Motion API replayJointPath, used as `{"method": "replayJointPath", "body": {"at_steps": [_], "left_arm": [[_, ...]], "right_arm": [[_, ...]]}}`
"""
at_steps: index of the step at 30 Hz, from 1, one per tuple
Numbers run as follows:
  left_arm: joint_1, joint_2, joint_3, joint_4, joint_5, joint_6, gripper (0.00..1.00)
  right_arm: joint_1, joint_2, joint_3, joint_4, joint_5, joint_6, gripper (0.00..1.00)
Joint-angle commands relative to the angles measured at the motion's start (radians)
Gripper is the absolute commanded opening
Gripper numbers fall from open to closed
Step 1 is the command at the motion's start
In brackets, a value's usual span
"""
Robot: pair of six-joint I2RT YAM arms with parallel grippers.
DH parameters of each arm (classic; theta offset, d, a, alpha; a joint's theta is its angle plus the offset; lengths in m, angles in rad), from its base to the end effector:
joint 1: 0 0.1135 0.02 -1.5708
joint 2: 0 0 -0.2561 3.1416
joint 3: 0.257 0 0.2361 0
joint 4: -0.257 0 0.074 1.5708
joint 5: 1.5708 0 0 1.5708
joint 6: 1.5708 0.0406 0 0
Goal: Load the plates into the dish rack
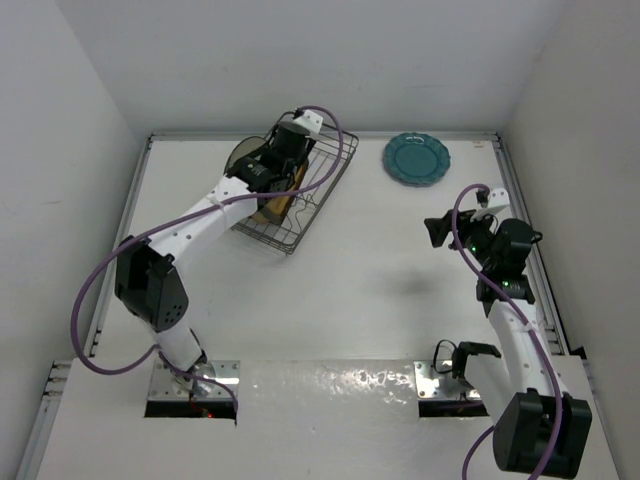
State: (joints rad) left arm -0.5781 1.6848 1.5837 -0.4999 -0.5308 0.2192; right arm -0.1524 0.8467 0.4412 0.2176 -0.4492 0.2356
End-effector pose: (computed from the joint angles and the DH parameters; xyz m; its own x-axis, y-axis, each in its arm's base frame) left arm 0.3230 -0.1862 0.3430 -0.4358 0.5083 -0.7428 0.2217 0.8605 0.4587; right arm 0.1929 -0.0118 0.2498 -0.2460 0.2505 -0.9363 -0.2339 0.9221 0.3082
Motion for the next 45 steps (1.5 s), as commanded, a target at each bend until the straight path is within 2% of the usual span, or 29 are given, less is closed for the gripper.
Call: {"method": "replayJointPath", "body": {"at_steps": [1,6,18,22,27,35,38,39,41,42,43,45], "left_arm": [[0.018,0.025,0.055,0.098,-0.046,0.029,0.00],[0.017,0.111,0.123,0.006,-0.017,0.046,0.00],[0.024,0.262,0.291,-0.054,-0.006,0.095,0.00],[0.037,0.277,0.303,-0.060,-0.011,0.100,0.13],[0.057,0.260,0.280,-0.034,-0.023,0.115,0.18],[0.061,0.251,0.282,-0.026,-0.005,0.126,0.38],[0.061,0.253,0.311,-0.032,0.000,0.126,0.52],[0.060,0.251,0.332,-0.043,0.005,0.126,0.60],[0.060,0.248,0.360,-0.057,0.012,0.126,0.67],[0.061,0.237,0.398,-0.077,0.034,0.131,0.80],[0.061,0.237,0.407,-0.078,0.034,0.131,0.84],[0.060,0.213,0.421,-0.081,0.052,0.126,0.89]], "right_arm": [[0.005,-0.012,-0.002,0.049,-0.014,-0.001,0.77],[0.004,-0.006,-0.002,0.049,-0.016,-0.001,0.77],[0.005,-0.001,-0.006,0.052,-0.016,-0.002,0.77],[0.005,0.000,-0.007,0.055,-0.016,-0.002,0.77],[0.005,0.006,-0.006,0.057,-0.016,-0.002,0.77],[0.005,0.015,0.001,0.046,-0.003,0.004,0.78],[0.005,0.063,0.037,-0.024,0.042,0.004,0.78],[0.005,0.080,0.066,-0.070,0.059,0.004,0.78],[0.004,0.136,0.094,-0.104,0.102,0.019,0.78],[0.005,0.208,0.146,-0.128,0.207,0.101,0.78],[0.005,0.209,0.146,-0.124,0.236,0.102,0.78],[0.005,0.331,0.183,-0.098,0.267,0.123,0.79]]}}
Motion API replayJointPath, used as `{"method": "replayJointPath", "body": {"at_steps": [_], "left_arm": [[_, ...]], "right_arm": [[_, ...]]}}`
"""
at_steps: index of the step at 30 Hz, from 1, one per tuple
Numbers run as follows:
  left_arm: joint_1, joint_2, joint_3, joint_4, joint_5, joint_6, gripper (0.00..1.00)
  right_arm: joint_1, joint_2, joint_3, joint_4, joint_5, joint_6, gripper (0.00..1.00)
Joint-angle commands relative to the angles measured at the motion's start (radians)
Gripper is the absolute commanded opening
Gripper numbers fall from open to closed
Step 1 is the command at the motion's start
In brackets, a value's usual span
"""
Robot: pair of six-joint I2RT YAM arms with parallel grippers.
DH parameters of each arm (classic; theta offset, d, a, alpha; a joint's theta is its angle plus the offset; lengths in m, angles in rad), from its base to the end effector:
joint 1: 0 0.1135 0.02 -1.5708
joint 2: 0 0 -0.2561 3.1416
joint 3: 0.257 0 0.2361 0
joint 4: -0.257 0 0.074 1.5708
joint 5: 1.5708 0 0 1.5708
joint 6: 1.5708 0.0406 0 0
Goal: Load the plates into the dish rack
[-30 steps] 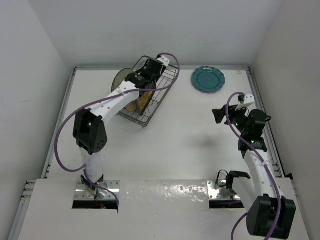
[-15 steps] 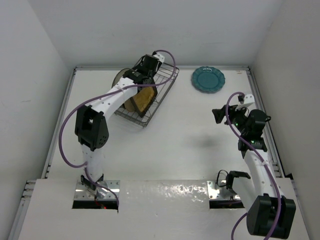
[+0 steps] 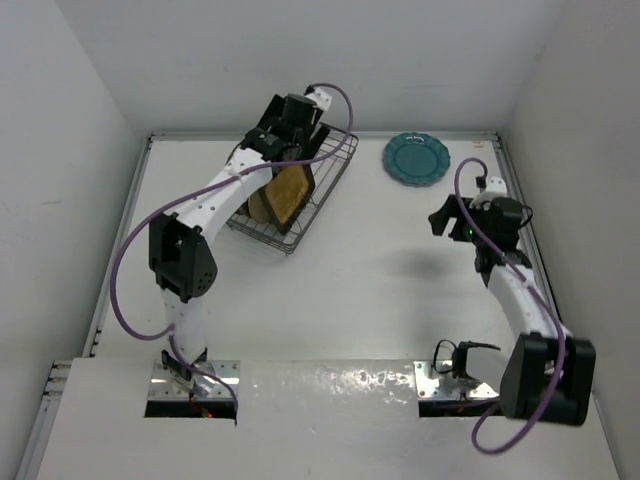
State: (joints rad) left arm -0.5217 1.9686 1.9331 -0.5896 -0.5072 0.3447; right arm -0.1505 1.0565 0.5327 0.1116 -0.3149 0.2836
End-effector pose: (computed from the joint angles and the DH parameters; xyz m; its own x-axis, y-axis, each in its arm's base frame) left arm 0.3898 -0.2013 0.3374 -0.4457 0.5969 -0.6672 0.2600 0.7994 0.5415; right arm 0.2243 -0.0213 0.2291 -0.4189 0.3326 -0.8449 -0.0217 0.9266 0.3755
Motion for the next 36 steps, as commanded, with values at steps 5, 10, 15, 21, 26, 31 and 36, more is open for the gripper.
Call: {"method": "replayJointPath", "body": {"at_steps": [5,10,15,21,26,31,36], "left_arm": [[0.003,-0.135,0.112,-0.041,0.240,-0.029,1.00],[0.003,-0.264,-0.029,-0.053,0.426,-0.033,1.00],[0.006,-0.303,-0.091,-0.055,0.437,-0.015,1.00],[0.006,-0.251,-0.013,-0.117,0.475,-0.022,1.00],[0.006,-0.203,0.041,-0.148,0.492,-0.033,0.99],[0.006,-0.174,0.081,-0.168,0.498,-0.047,0.99],[0.006,-0.137,0.133,-0.180,0.503,-0.065,0.99]], "right_arm": [[0.003,0.462,0.395,-0.029,0.143,0.199,0.80],[0.000,0.780,0.666,-0.033,0.210,0.264,0.82],[-0.040,0.983,0.825,-0.009,0.281,0.368,0.81],[-0.083,1.200,0.970,0.120,0.156,0.505,0.76],[-0.083,1.310,0.989,0.247,0.099,0.589,0.72],[-0.080,1.395,1.078,0.223,0.076,0.618,0.66],[-0.072,1.461,1.153,0.155,0.076,0.638,0.58]]}}
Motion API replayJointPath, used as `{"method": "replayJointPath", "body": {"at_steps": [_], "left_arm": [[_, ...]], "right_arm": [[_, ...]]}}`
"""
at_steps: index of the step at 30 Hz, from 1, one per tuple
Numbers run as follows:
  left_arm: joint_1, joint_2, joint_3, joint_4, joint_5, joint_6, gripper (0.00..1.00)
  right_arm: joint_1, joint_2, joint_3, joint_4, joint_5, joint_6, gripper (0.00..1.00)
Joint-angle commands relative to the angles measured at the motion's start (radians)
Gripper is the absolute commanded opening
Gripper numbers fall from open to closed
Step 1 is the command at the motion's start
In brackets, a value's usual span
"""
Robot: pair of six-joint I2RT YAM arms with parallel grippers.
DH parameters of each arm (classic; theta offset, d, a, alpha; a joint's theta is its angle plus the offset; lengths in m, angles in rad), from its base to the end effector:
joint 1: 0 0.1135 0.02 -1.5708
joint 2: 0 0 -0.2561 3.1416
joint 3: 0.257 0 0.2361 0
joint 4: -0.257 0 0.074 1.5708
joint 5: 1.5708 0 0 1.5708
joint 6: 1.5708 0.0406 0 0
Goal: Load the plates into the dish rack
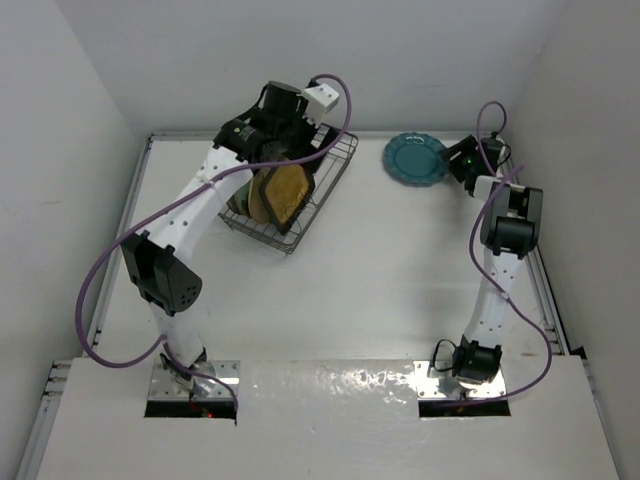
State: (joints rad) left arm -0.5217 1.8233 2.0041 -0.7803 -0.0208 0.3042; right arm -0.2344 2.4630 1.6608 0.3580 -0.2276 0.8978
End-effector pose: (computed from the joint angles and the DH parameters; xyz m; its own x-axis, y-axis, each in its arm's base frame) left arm 0.3406 -0.1948 0.3969 -0.3219 0.5305 -0.7842 0.6077 0.7509 0.2585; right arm 0.5116 -0.1127 0.1030 -0.2386 0.8402 -0.4870 0.3444 0.5421 0.7665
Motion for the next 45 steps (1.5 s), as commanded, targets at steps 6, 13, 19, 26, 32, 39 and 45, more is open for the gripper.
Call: {"method": "replayJointPath", "body": {"at_steps": [6,13,19,26,32,39,45], "left_arm": [[0.008,0.045,0.104,0.001,0.015,-0.034,0.99],[0.006,0.038,0.084,0.009,0.041,-0.034,0.99],[0.006,0.030,0.068,0.019,0.074,-0.036,0.99],[-0.007,-0.005,0.007,0.027,0.231,-0.057,0.99],[-0.087,-0.028,-0.053,0.032,0.240,-0.024,0.98],[-0.143,-0.033,-0.099,0.104,0.286,0.015,0.98],[-0.155,0.016,-0.139,0.179,0.381,0.055,0.98]], "right_arm": [[0.027,0.073,0.034,-0.102,-0.027,-0.002,0.30],[0.026,-0.011,-0.073,0.010,-0.087,-0.077,0.00],[0.035,-0.310,-0.431,0.263,-0.150,-0.195,0.00],[0.052,-0.653,-0.817,0.496,-0.162,-0.189,0.00],[0.061,-0.855,-0.989,0.489,-0.235,-0.263,0.00],[0.064,-1.035,-1.049,0.403,-0.361,-0.327,0.00],[0.066,-1.138,-1.059,0.335,-0.458,-0.361,0.00]]}}
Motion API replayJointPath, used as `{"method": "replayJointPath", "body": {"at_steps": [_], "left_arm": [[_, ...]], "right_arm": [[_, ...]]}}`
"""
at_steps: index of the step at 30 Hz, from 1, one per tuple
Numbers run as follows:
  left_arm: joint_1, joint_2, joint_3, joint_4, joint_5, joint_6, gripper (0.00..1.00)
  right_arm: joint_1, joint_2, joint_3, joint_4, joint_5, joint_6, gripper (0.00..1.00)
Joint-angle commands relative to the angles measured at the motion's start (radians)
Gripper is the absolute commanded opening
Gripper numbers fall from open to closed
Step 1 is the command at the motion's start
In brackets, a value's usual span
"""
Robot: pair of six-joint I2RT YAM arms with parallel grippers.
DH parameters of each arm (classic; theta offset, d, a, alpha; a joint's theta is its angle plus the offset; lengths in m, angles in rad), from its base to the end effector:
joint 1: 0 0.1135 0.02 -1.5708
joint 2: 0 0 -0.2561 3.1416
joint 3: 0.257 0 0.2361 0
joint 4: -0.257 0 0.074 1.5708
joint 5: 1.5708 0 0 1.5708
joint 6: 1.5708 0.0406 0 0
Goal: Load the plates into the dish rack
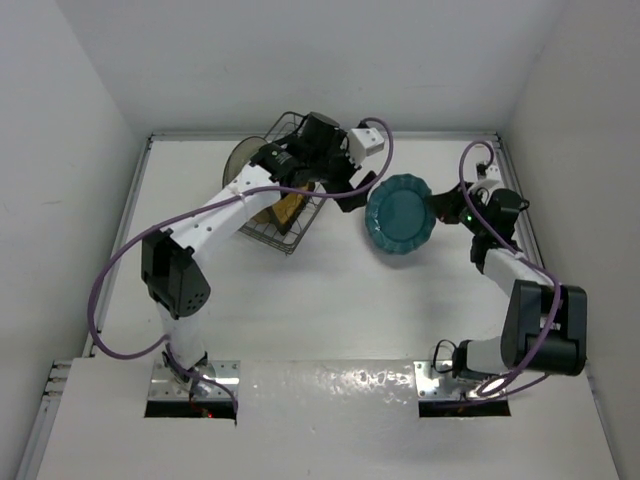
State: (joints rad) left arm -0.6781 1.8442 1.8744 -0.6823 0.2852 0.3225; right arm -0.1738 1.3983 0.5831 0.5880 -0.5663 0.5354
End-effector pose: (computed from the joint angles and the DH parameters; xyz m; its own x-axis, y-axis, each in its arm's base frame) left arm 0.3085 -0.2632 0.3584 -0.2022 0.5535 -0.8080 0.8859 0.4551 0.0900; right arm 0.2813 -0.0273 0.2164 -0.3790 0.5037 -0.7763 -0.2041 0.7727 0.6010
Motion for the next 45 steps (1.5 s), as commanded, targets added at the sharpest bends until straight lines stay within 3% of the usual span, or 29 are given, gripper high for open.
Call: {"method": "replayJointPath", "body": {"at_steps": [1,12,16,22,24,25,27,28,32,34,35,36,37,38,39,42,45], "left_arm": [[0.000,0.004,-0.008,0.098,0.101,0.044,0.98],[0.000,0.009,-0.024,0.151,0.207,0.109,1.00],[0.000,-0.007,-0.058,0.204,0.141,0.078,1.00],[-0.003,-0.020,-0.129,0.213,0.330,0.038,0.99],[-0.005,-0.028,-0.153,0.208,0.415,0.029,0.91],[-0.005,-0.031,-0.164,0.213,0.437,0.018,0.81],[-0.009,-0.040,-0.182,0.233,0.477,-0.023,0.24],[-0.011,-0.040,-0.179,0.236,0.471,-0.045,0.02],[-0.011,-0.057,-0.176,0.262,0.483,-0.106,0.00],[-0.011,-0.069,-0.166,0.268,0.416,-0.152,0.00],[-0.009,-0.072,-0.162,0.259,0.392,-0.163,0.00],[-0.009,-0.077,-0.159,0.257,0.325,-0.168,0.00],[-0.009,-0.085,-0.159,0.257,0.298,-0.175,0.00],[-0.009,-0.089,-0.159,0.248,0.278,-0.177,0.00],[-0.009,-0.094,-0.162,0.247,0.213,-0.180,0.00],[-0.009,-0.114,-0.152,0.219,0.041,-0.197,0.00],[-0.009,-0.154,-0.118,0.184,-0.149,-0.197,0.00]], "right_arm": [[0.007,-0.084,0.017,0.108,-0.162,0.005,0.00],[0.036,-0.246,0.034,0.167,-0.417,0.052,0.00],[0.036,-0.257,0.009,0.382,-0.441,0.190,0.00],[0.036,-0.173,-0.003,0.814,-0.471,0.518,0.00],[0.036,-0.159,0.001,0.867,-0.472,0.572,0.00],[0.036,-0.151,0.001,0.869,-0.468,0.575,0.00],[0.037,-0.151,-0.002,0.857,-0.466,0.566,0.00],[0.036,-0.153,-0.003,0.849,-0.466,0.561,0.00],[0.037,-0.185,0.003,0.733,-0.471,0.450,0.00],[0.037,-0.209,0.015,0.501,-0.443,0.344,0.00],[0.039,-0.240,0.043,0.370,-0.413,0.172,0.00],[0.039,-0.255,0.064,0.055,-0.355,0.078,0.07],[0.039,-0.265,0.090,-0.085,-0.286,-0.024,0.20],[0.042,-0.269,0.133,-0.187,-0.179,-0.155,0.38],[0.042,-0.272,0.147,-0.312,-0.129,-0.191,0.65],[0.040,-0.277,0.181,-0.437,0.073,-0.242,0.75],[0.042,-0.291,0.192,-0.478,0.208,-0.242,0.76]]}}
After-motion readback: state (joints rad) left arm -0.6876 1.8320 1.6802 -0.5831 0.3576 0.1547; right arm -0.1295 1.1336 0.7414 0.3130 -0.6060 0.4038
